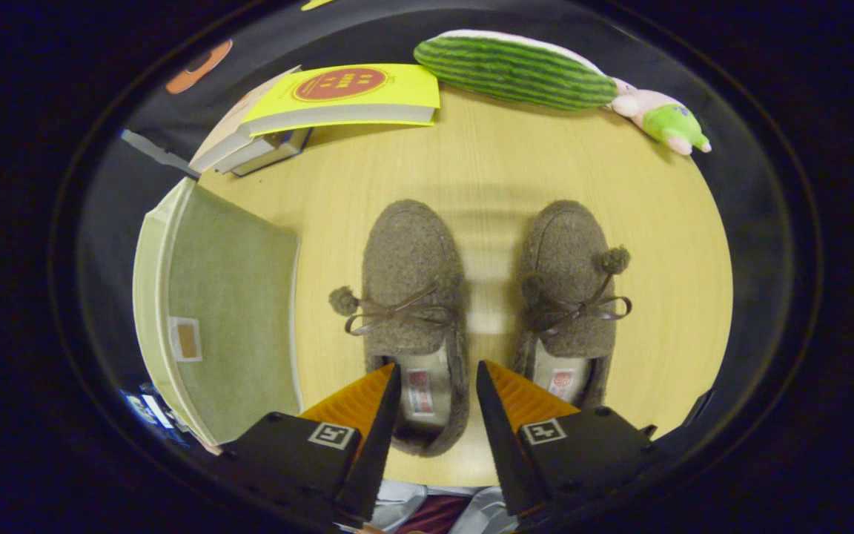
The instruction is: Open the storage box then place both shoes into the box .Put the left shoe in first, then the right shoe, with the right side of both shoes facing outward in a uniform manner.
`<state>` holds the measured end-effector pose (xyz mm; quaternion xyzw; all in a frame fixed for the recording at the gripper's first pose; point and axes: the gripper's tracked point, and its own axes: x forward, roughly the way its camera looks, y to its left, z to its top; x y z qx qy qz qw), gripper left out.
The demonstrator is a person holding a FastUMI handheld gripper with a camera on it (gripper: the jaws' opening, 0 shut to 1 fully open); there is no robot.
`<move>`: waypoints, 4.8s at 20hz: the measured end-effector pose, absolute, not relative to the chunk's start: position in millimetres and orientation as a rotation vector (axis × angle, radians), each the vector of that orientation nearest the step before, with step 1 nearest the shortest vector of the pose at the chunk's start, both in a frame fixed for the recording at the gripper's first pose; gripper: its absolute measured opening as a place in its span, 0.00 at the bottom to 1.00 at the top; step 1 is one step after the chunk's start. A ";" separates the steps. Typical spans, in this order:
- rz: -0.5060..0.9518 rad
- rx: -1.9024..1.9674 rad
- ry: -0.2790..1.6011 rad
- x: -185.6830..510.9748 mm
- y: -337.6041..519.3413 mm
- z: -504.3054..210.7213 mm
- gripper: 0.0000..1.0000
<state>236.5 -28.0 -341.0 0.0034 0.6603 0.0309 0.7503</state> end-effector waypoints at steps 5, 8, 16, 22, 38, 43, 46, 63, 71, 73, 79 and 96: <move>0.073 0.042 1.512 230.1 -42.2 -367.8 0.10; 0.090 0.083 1.533 222.2 -39.5 -360.8 0.06; 0.092 0.070 1.475 216.7 -26.0 -296.5 0.06; 0.074 0.189 1.433 217.3 0.9 -238.7 0.06; 0.207 0.315 1.181 201.6 186.7 -174.8 0.06; 0.261 0.360 1.180 198.1 242.4 -212.1 0.06; 0.238 0.332 1.193 197.8 259.8 -245.1 0.06; 0.366 0.065 1.071 208.5 222.9 -221.9 1.00; 0.287 0.008 1.070 220.7 119.0 -212.9 1.00; 0.254 0.019 1.089 225.8 90.7 -224.5 1.00; 0.144 0.018 1.156 236.3 -6.0 -264.2 1.00; -0.010 -0.132 1.364 244.1 -170.2 -367.6 0.31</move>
